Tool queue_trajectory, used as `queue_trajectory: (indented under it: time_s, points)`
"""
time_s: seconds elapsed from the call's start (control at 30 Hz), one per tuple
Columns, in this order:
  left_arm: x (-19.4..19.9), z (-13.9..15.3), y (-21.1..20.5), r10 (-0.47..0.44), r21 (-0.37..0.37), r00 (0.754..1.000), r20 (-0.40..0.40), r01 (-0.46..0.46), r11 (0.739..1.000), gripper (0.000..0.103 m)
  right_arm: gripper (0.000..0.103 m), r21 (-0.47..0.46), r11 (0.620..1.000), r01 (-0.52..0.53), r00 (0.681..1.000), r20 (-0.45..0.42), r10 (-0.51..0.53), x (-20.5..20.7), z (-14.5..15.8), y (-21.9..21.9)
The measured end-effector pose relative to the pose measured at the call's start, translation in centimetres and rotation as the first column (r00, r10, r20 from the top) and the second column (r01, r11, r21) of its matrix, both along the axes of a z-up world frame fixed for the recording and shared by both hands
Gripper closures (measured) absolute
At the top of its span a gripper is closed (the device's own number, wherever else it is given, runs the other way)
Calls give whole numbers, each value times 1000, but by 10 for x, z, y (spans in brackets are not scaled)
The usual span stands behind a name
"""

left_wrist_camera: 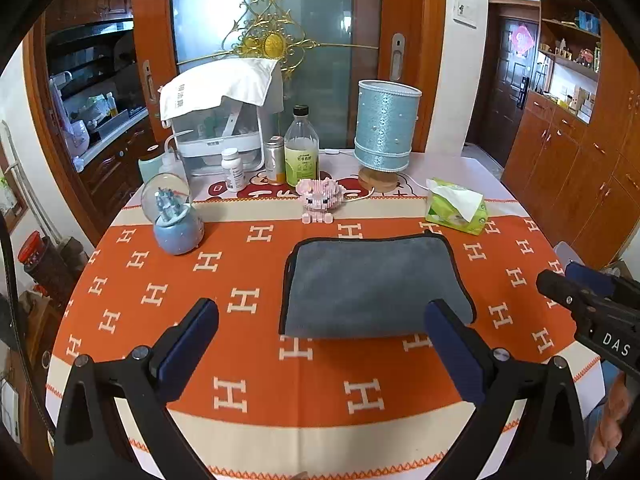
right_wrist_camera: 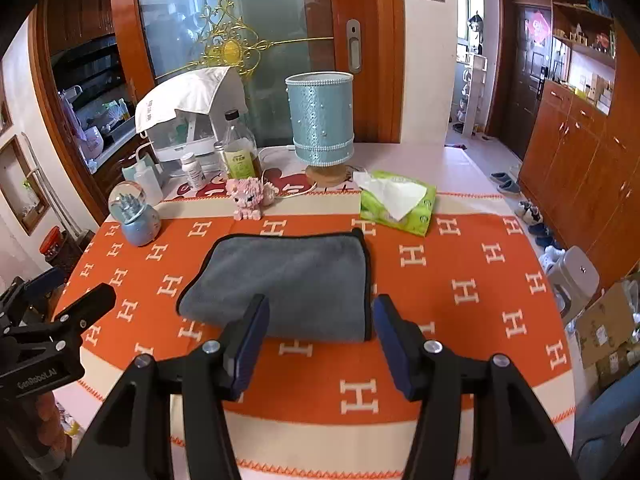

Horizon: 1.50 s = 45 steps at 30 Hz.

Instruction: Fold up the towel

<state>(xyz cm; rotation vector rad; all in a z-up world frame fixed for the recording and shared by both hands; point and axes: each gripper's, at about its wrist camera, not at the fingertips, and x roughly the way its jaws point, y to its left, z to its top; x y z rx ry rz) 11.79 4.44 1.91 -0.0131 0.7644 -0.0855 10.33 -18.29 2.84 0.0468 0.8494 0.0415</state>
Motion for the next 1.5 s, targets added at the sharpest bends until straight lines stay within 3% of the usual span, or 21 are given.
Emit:
queue_trajectory:
  time_s: [0.27, 0.57, 0.77, 1.07, 1.27, 1.5]
  points:
    - [-40, 11, -1, 37, 3, 999, 35, -37, 999, 1, 48, 8, 1000, 11, 1000, 25, -12, -38, 7, 1]
    - [-76, 14, -12, 63, 37, 998, 10, -64, 997, 1, 47, 69, 997, 37, 999, 2, -37, -73, 6, -8]
    - [-96, 13, -12, 78, 6, 997, 1, -78, 997, 1, 46, 61, 997, 47, 999, 13, -48, -99, 0, -5]
    - [-109, -1, -15, 85, 23, 995, -50, -84, 996, 1, 46, 55, 998, 39, 999, 6, -39, -120, -13, -1]
    - [-113, -15, -13, 86, -15, 992, -92, -87, 996, 1, 46, 52, 997, 55, 998, -9, -54, -127, -21, -1]
    - [-115, -24, -21, 65, 9, 992, -112, -64, 998, 1, 46, 40, 998, 54, 998, -17, -53, -131, -26, 2]
